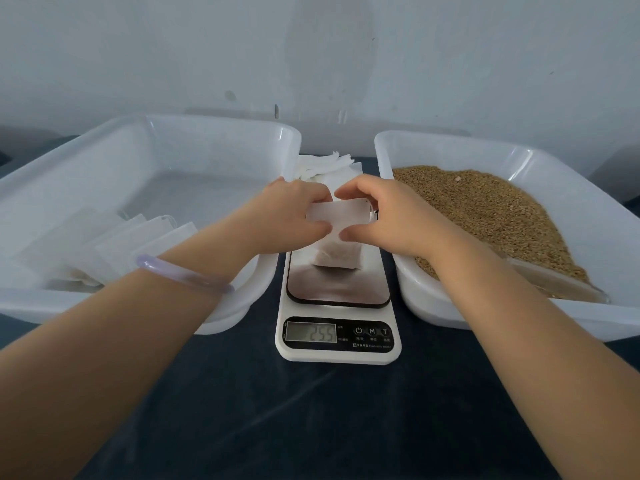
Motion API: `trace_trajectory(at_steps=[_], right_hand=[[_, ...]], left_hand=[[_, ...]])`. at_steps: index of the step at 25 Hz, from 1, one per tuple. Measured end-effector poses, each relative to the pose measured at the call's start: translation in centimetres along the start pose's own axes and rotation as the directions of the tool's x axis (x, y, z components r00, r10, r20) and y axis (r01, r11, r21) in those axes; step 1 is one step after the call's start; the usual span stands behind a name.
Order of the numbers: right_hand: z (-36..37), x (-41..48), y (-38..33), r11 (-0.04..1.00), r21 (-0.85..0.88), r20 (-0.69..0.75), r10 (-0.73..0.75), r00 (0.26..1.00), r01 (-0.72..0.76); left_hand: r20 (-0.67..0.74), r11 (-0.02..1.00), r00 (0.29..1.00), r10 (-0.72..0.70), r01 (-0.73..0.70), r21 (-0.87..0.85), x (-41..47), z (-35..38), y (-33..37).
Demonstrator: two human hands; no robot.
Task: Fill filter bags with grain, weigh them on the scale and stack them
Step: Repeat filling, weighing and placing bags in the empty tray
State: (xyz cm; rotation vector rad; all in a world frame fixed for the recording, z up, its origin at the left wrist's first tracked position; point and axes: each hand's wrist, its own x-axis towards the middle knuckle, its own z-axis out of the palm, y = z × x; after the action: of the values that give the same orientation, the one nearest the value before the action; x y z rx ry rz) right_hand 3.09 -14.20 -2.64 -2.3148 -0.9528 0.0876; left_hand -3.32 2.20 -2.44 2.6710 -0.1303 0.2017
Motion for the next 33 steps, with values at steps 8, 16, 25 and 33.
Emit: trace_trajectory(at_steps=[8,16,25,33], right_hand=[[-0.3,-0.3,-0.7,0.953,0.278,-0.203,-0.067,0.977,0.123],[-0.2,0.2,0.2,0.964,0.262,-0.212,0.023,0.977,0.034],[0.2,0.9,0.9,0.977,0.213,-0.177,0.027,0.984,0.012],[0.3,1.1,1.1,0.979,0.203,-0.164,0.022,0.986,0.012]], left_hand=[[-0.054,0.978,0.994,-0.091,0.08,-0.19,0.0,-0.3,0.0],[-0.335,0.919,0.91,-0.246,0.108,-0.38,0.0,-2.8,-0.9],[-0.023,0.791,0.894,-0.448,0.385,-0.475,-4.6,-7.6,-6.6],[0.324,0.699,0.62,-0.715,0.613,0.368,-5.2,-7.3,-6.9]])
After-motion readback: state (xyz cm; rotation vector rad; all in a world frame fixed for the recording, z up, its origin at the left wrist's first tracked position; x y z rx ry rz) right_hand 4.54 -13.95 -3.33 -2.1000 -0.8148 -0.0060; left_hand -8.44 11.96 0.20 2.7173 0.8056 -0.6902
